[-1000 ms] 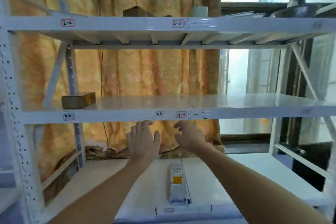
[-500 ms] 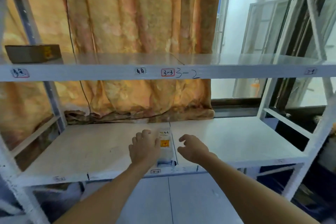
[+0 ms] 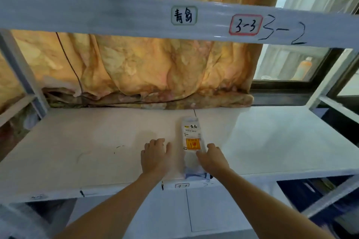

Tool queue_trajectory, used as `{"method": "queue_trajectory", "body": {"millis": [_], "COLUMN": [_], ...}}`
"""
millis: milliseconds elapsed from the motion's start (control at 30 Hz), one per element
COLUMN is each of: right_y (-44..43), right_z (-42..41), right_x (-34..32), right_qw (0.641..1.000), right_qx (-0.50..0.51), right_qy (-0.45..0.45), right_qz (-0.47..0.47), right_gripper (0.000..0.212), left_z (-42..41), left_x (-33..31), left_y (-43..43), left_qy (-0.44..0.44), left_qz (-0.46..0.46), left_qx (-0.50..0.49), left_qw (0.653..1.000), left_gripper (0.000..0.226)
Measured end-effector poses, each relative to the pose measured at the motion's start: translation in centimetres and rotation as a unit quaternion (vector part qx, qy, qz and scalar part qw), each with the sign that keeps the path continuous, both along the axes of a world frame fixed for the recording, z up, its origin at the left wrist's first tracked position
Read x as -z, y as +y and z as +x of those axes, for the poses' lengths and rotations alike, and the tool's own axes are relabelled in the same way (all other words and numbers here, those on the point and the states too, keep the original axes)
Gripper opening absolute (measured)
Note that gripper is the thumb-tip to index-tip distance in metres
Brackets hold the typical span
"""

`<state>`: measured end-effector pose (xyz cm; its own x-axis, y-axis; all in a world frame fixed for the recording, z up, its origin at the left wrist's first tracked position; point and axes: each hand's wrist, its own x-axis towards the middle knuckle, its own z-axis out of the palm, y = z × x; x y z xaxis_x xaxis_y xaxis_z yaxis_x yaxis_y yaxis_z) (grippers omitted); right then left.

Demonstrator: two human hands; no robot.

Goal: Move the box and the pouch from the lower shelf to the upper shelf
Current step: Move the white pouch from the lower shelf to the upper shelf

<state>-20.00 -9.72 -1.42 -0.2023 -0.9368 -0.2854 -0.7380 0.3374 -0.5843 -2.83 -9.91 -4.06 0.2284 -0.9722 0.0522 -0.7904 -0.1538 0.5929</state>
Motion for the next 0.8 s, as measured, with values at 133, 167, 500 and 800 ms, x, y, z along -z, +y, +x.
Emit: {"method": "queue_trajectory", "body": {"millis": [133, 167, 500, 800], "right_y": [-1.6, -1.9, -0.8, 8.1], "right_z": [-0.1, -0.3, -1.5, -3.0], "right_x": [1.3, 1.6, 1.6, -5.9], "right_qw": [0.999, 0.999, 0.998, 0.997], "right_qx": [0.02, 0.021, 0.015, 0.012], "right_qy": [0.006, 0.002, -0.052, -0.07], "right_qz": [0.024, 0.033, 0.039, -0.02], "right_gripper": [0.044, 0.041, 0.025, 0.031], "left_z": [-1.5, -2.1, -4.6, -5.0], "left_x": [1.2, 1.4, 2.3, -6.9], "left_y": [-1.8, -2.0, -1.4, 7.9], "left_qy": [0.012, 0.011, 0.029, 0.058], "left_qz": [0.024, 0.029, 0.064, 0.019], "left_qx": [0.045, 0.055, 0.088, 0.061], "left_qw": [0.999, 0.998, 0.994, 0.996], "left_gripper": [0.04, 0.041, 0.026, 0.021]}}
